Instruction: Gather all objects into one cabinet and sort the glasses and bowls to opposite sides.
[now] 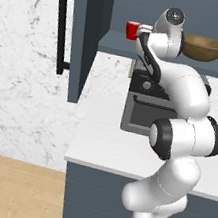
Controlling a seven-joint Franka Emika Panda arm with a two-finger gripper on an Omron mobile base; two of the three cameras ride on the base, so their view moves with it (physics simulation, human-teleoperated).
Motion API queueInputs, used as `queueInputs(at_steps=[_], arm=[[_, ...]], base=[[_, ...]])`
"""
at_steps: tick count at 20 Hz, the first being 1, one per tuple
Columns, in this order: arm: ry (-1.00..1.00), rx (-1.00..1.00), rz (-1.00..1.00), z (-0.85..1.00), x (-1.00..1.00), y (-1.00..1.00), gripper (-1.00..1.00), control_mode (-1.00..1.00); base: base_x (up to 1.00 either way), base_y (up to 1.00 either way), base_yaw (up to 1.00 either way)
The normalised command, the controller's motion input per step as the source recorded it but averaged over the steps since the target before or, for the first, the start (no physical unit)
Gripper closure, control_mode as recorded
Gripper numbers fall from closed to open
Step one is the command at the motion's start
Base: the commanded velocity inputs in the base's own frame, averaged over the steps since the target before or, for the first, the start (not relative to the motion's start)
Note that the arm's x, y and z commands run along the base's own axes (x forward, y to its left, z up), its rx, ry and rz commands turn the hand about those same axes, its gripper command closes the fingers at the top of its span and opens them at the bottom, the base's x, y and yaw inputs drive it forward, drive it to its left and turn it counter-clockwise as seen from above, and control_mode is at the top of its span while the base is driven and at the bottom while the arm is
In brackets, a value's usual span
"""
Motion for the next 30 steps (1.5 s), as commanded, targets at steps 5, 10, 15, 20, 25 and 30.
queueInputs(at_steps=[5,10,15,20,25,30], arm=[[0.00,0.00,0.00,-0.08,0.18,0.03,1.00,-1.00],[0.00,0.00,0.00,-0.12,0.13,0.09,1.00,-1.00],[0.00,-0.02,0.00,-0.13,0.02,0.13,-1.00,-1.00],[0.00,0.00,0.00,0.00,0.00,0.00,-1.00,-1.00],[-0.05,0.00,0.00,0.00,-0.26,0.00,-1.00,-1.00],[-0.08,0.00,0.00,0.00,-0.69,0.00,-1.00,-1.00]], base=[[0.00,0.00,0.00],[0.00,0.00,0.00],[0.00,0.00,0.00],[0.00,0.00,0.00],[0.00,0.00,0.00],[0.00,0.00,0.00]])
